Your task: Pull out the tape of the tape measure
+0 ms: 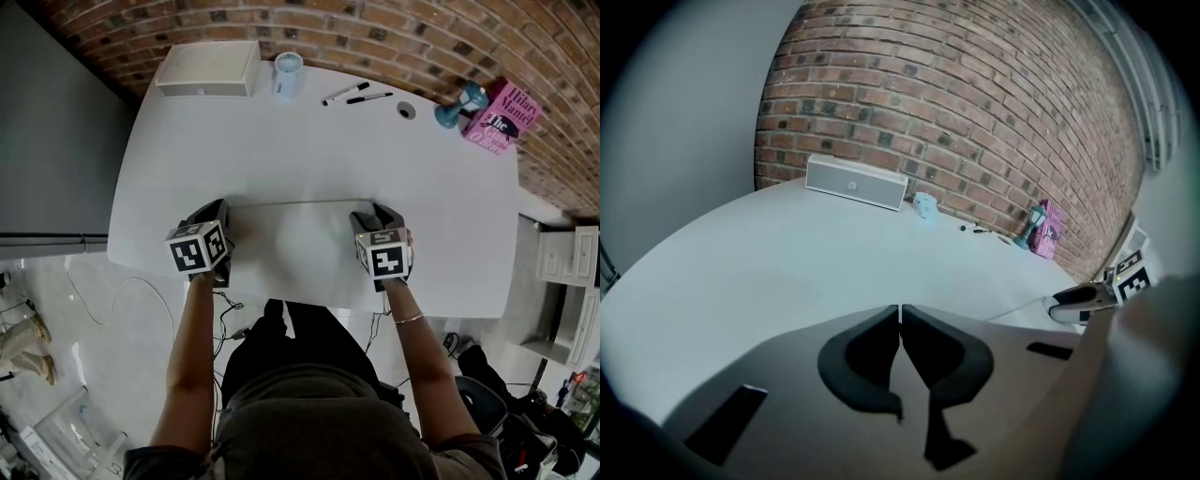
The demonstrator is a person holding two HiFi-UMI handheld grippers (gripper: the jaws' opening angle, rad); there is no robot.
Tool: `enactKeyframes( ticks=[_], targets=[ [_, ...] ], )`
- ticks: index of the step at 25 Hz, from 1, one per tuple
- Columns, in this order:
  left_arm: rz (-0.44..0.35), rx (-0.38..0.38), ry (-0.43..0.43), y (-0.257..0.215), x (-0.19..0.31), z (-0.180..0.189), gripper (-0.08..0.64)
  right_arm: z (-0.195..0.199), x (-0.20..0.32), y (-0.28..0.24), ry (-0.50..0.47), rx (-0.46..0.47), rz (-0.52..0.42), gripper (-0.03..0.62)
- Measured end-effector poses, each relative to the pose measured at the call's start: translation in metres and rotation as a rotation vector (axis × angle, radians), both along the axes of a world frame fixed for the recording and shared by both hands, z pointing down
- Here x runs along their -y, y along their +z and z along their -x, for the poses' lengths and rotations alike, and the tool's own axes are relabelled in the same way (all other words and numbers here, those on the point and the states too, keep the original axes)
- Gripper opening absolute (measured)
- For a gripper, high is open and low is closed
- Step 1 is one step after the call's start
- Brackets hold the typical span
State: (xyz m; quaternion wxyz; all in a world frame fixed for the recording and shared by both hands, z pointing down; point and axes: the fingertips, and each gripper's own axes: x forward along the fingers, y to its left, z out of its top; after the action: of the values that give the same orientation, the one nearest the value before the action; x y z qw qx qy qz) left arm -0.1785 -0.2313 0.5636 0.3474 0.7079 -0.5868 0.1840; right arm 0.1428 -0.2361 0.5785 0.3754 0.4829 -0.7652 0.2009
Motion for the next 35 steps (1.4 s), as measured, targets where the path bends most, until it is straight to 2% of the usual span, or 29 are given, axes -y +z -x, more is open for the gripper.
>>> enactKeyframes(
  ticks=[17,29,35],
  targets=[
    [0.031,0.017,-0.021,0.004,0.0,0.003,0.028,-0.001,0.0,0.0,0.011,0.047,0.016,0.225],
    [-0.003,-0.004,-0.078,-0.002,-0.005,0.016,0.035,-0.004,0.0,-0.009,0.041,0.062,-0.03,0.235],
    [-0.041,0.011,-0.074,-0.014,-0.008,0.02,0.04,-0.001,-0.005,-0.024,0.075,0.089,-0.074,0.222]
  ],
)
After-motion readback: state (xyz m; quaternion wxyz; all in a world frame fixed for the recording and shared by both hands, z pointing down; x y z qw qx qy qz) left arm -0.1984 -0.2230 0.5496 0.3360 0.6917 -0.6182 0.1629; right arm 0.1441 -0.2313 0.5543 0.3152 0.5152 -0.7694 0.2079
